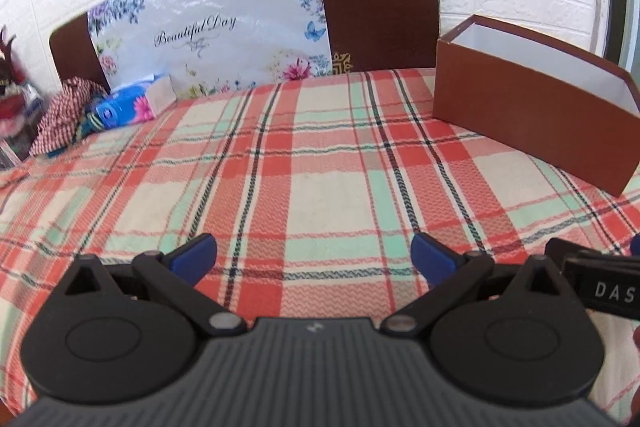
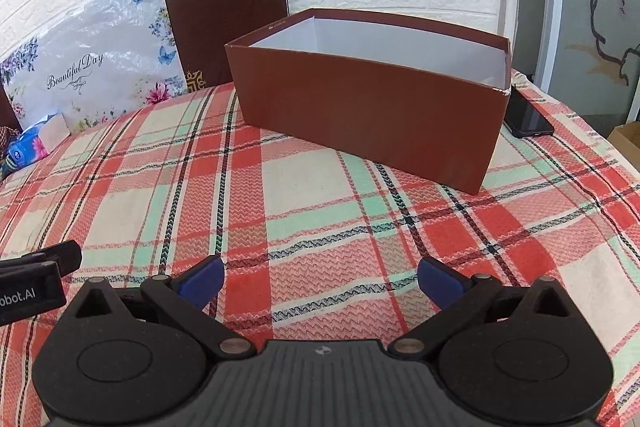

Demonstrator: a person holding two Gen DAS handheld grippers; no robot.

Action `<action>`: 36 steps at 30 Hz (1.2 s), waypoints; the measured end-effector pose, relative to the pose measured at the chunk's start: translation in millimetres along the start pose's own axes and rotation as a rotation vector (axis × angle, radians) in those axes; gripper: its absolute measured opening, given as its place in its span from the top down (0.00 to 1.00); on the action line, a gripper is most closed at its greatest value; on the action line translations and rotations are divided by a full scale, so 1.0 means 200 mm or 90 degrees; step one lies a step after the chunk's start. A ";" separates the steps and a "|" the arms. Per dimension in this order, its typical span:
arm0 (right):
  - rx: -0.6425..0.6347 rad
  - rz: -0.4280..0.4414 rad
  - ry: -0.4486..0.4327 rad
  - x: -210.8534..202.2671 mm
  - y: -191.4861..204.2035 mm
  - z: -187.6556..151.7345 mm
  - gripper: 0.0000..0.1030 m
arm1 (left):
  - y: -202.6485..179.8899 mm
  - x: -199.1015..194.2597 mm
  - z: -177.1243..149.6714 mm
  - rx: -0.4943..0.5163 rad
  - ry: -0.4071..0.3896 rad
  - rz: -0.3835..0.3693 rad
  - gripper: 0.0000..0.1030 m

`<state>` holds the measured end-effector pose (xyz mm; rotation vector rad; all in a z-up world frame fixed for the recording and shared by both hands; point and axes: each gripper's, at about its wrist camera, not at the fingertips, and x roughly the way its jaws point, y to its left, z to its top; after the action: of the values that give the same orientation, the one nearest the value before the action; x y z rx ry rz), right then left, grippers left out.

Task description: Organize objects

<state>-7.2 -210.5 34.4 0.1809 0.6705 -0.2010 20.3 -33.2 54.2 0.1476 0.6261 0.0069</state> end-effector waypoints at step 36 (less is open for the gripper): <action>0.003 0.012 0.022 0.02 0.02 -0.03 0.01 | -0.01 0.01 0.00 0.024 0.050 -0.010 0.00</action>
<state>-7.1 -205.1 28.4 0.1952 0.7019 -0.1812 21.8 -35.7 53.3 0.1790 0.7060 -0.0137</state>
